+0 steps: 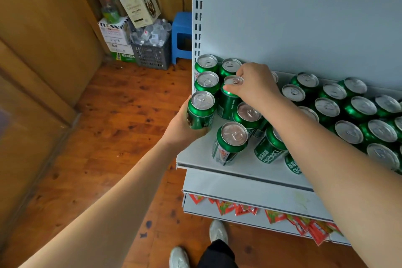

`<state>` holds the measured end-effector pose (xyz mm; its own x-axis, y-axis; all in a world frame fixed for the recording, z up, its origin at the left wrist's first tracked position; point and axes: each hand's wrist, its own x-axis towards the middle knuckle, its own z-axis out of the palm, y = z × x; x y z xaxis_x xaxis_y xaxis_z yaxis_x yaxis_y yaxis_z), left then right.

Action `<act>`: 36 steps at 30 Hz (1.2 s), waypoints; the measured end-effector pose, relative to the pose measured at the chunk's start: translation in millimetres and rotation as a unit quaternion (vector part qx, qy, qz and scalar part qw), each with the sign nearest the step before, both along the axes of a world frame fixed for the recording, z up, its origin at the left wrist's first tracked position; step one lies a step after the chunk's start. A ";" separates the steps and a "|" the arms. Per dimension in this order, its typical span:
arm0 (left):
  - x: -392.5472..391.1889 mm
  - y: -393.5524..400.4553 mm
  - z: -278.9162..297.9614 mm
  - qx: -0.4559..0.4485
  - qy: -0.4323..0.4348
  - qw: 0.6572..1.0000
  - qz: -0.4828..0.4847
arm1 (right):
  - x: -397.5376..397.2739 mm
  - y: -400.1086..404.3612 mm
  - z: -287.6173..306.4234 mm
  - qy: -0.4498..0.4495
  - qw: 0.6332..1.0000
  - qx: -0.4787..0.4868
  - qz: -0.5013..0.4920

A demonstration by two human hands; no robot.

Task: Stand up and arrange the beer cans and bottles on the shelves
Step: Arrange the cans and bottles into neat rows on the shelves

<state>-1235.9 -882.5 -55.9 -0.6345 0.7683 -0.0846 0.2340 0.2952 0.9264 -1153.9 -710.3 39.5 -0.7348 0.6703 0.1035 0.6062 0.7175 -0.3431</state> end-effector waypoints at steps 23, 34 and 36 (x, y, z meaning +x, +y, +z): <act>3.9 0.0 -5.1 -0.012 0.032 0.999 -0.005 | 69.5 -13.3 11.2 -0.133 0.982 -0.031 0.134; 14.7 -7.7 2.4 -0.131 0.069 0.989 0.030 | 66.1 -22.7 -3.2 -0.034 0.992 -0.045 0.109; 21.0 -15.2 3.9 -0.165 0.064 0.981 0.086 | 84.2 -18.2 2.8 -0.016 0.996 -0.010 0.085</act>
<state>-1214.9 -897.8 -52.0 -0.7737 0.5937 -0.2212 0.2629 0.6186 0.7404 -1069.7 -728.5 42.3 -0.8408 0.5373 0.0656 0.4874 0.8042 -0.3401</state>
